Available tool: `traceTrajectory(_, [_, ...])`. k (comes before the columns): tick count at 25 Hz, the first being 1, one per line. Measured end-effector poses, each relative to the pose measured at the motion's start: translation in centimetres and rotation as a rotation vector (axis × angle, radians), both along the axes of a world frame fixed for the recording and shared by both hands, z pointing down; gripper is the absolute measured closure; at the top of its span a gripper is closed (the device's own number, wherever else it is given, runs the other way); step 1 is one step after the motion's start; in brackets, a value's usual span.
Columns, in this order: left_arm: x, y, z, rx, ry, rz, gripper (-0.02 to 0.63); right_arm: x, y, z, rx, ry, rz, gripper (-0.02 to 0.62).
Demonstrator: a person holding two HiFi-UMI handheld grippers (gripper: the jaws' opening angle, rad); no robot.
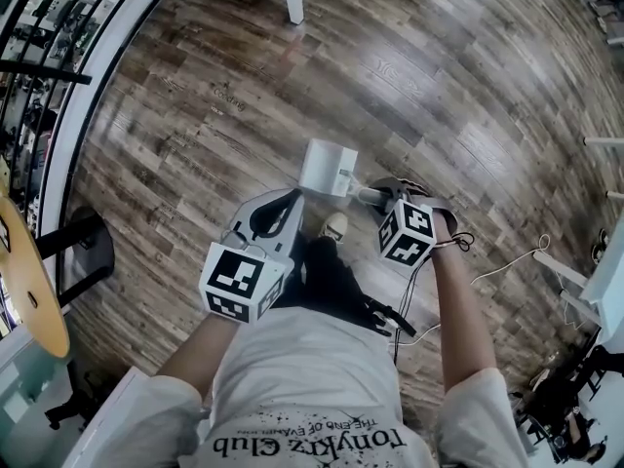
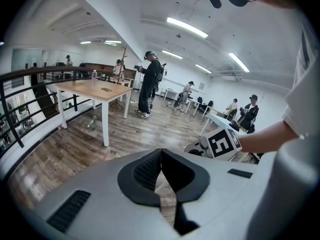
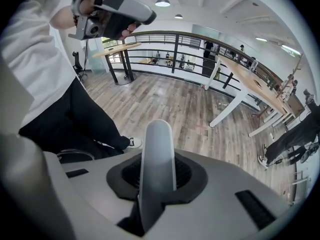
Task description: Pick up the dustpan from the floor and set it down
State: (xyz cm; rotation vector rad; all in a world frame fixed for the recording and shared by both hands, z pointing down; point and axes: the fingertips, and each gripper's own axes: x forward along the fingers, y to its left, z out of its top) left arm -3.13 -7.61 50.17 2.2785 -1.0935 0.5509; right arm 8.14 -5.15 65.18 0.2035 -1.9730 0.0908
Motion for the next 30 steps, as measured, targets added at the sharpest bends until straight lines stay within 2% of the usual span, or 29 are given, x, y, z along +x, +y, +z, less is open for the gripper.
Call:
traceTrajectory(6, [-0.3,0.4,-1.3,0.019,0.001,0.006,0.583,0.0,0.8,-2.0,-0.002,-0.007,0.055,0.515])
traceTrajectory(13, [-0.7,1.1,-3.3,0.046,0.005,0.021,0.583,0.0,1.4,-5.6,-0.013,-0.025,0.223,0.515])
traceTrajectory(30, [-1.5,3.9,-6.3,0.092,0.006,0.064,0.583,0.2,4.1,-12.6,0.006,-0.037,0.462,0.515])
